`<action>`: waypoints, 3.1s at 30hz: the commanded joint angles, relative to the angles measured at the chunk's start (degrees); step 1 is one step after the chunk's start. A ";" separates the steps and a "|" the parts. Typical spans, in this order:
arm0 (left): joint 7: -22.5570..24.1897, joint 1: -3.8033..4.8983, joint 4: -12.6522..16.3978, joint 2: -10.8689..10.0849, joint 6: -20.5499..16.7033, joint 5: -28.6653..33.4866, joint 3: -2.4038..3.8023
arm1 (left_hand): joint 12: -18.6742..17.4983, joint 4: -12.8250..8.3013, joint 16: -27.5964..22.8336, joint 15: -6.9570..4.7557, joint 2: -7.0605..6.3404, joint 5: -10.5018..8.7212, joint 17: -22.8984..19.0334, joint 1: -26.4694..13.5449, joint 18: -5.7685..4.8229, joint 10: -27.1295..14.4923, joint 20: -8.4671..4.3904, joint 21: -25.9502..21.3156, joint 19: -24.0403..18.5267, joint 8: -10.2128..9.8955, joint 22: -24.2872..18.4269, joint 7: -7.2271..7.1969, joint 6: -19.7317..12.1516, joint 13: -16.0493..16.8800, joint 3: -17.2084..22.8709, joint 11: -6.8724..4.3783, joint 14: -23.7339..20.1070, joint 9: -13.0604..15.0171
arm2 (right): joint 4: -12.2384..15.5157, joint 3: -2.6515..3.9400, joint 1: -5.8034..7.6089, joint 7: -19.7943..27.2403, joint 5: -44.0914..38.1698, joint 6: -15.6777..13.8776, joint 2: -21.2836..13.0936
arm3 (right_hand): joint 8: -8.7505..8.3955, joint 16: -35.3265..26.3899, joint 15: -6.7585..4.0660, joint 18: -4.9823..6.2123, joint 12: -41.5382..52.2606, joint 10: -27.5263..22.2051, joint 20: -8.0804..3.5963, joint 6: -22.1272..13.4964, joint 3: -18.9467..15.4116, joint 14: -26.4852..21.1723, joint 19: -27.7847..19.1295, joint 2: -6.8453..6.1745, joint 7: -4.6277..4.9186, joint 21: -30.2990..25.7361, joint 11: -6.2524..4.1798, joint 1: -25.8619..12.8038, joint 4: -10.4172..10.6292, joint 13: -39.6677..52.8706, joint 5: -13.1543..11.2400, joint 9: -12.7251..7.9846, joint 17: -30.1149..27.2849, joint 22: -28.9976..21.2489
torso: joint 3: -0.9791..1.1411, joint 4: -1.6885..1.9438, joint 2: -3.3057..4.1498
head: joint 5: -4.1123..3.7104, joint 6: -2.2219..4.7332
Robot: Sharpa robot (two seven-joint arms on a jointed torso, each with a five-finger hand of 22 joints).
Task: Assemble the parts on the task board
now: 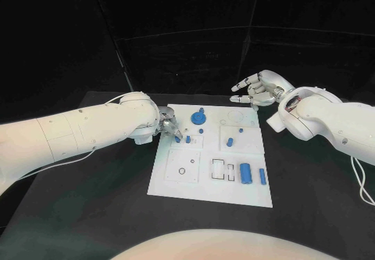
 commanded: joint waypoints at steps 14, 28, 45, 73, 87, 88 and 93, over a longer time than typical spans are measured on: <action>-0.26 -0.29 0.07 0.01 2.48 -0.25 -0.23 | 1.02 0.38 0.18 -0.44 -0.08 -0.17 15.09 -0.77 -0.58 0.76 -0.53 0.58 1.22 0.09 0.59 -0.26 0.87 1.10 -1.69 -0.12 5.96 -0.08 | 0.16 0.05 0.10 0.51 0.13 0.15 -0.10 | 0.24 -0.35 -0.46 1.12 0.10 -0.19 -0.01 0.01 -0.31 2.88 -0.31 0.15 0.11 -0.23 -0.18 -0.29 -0.13 0.02 0.30 0.02 1.24 -0.10 | -0.02 -0.01 0.01 | 0.03 -0.05; -0.23 -0.29 0.00 0.20 2.40 -0.87 -0.23 | 1.30 1.04 0.18 -0.50 -0.36 -0.24 15.09 -1.20 -0.64 0.86 -0.61 0.76 1.29 -0.16 0.90 -0.33 1.38 1.66 -4.17 -0.18 5.96 -0.30 | 0.16 0.05 0.10 0.57 0.13 0.08 -0.09 | 0.24 -0.35 -0.46 1.12 0.10 -0.19 -0.01 0.01 -0.31 2.88 -0.31 0.15 0.11 -0.23 -0.18 -0.29 -0.13 0.02 0.30 0.02 1.24 -0.10 | -0.01 -0.05 0.01 | -0.04 -0.15; -0.16 -0.26 -0.25 0.53 2.47 -1.14 -0.22 | 2.04 1.71 0.18 -0.64 0.86 -3.08 15.09 0.74 -0.79 1.27 -0.72 1.34 1.51 -1.00 1.82 -0.65 2.22 3.30 -9.03 -0.42 5.96 -0.93 | 0.17 0.05 0.10 0.58 0.13 0.10 -0.07 | 0.27 -0.38 -0.47 1.12 0.09 -0.21 -0.02 0.00 -0.34 2.88 -0.32 0.17 0.10 -0.27 -0.18 -0.33 -0.14 0.00 0.30 0.02 1.20 -0.15 | 0.03 -0.05 -0.02 | -0.17 -0.25; -0.28 -0.04 -0.53 0.54 3.22 -1.81 -0.21 | 3.20 1.18 0.18 -0.71 2.06 -2.63 15.09 2.27 -1.04 2.07 -0.78 2.21 1.83 -1.21 2.98 -0.87 2.68 5.16 -7.51 -0.60 5.96 -1.14 | -0.01 0.05 0.10 0.60 0.14 0.16 0.08 | 0.31 -0.38 -0.47 1.12 0.13 -0.17 -0.03 -0.01 -0.39 2.89 -0.28 0.22 0.10 -0.27 -0.18 -0.40 -0.13 0.04 0.30 0.02 1.23 -0.12 | 0.00 0.06 -0.01 | -0.06 -0.33; -0.44 0.15 -0.80 0.77 4.27 -2.18 -0.21 | 3.60 1.51 0.18 -0.69 1.96 -2.65 15.09 1.76 -1.10 2.43 -0.78 2.46 1.92 -1.19 3.30 -0.83 3.04 5.77 -7.47 -0.58 5.96 -1.18 | -0.08 0.05 0.10 0.62 0.14 0.20 0.17 | 0.33 -0.38 -0.48 1.11 0.10 -0.21 -0.03 -0.01 -0.43 2.89 -0.25 0.24 0.10 -0.27 -0.19 -0.46 -0.12 -0.02 0.30 0.02 1.23 -0.10 | 0.01 -0.07 -0.02 | 0.09 -0.44; -0.45 0.15 -0.85 0.81 4.36 -2.19 -0.21 | 3.59 1.64 0.18 -0.69 1.93 -2.67 15.09 1.57 -1.10 2.45 -0.78 2.45 1.91 -1.21 3.30 -0.82 3.10 5.78 -7.52 -0.57 5.96 -1.20 | -0.08 0.05 0.10 0.62 0.14 0.20 0.17 | 0.33 -0.38 -0.48 1.11 0.10 -0.21 -0.03 -0.01 -0.43 2.89 -0.25 0.24 0.10 -0.27 -0.19 -0.46 -0.12 -0.02 0.30 0.02 1.23 -0.10 | 0.01 -0.06 -0.02 | 0.07 -0.45; -0.50 0.16 -1.06 1.05 4.78 -2.19 -0.21 | 3.56 1.95 0.18 -0.67 1.77 -2.73 15.09 1.08 -1.10 2.49 -0.77 2.46 1.90 -1.26 3.32 -0.78 3.20 5.82 -7.74 -0.53 5.96 -1.25 | -0.08 0.05 0.10 0.62 0.14 0.19 0.17 | 0.33 -0.38 -0.48 1.11 0.10 -0.21 -0.03 -0.01 -0.43 2.89 -0.25 0.24 0.10 -0.27 -0.19 -0.46 -0.12 -0.02 0.30 0.02 1.23 -0.10 | 0.02 -0.05 0.01 | 0.06 -0.47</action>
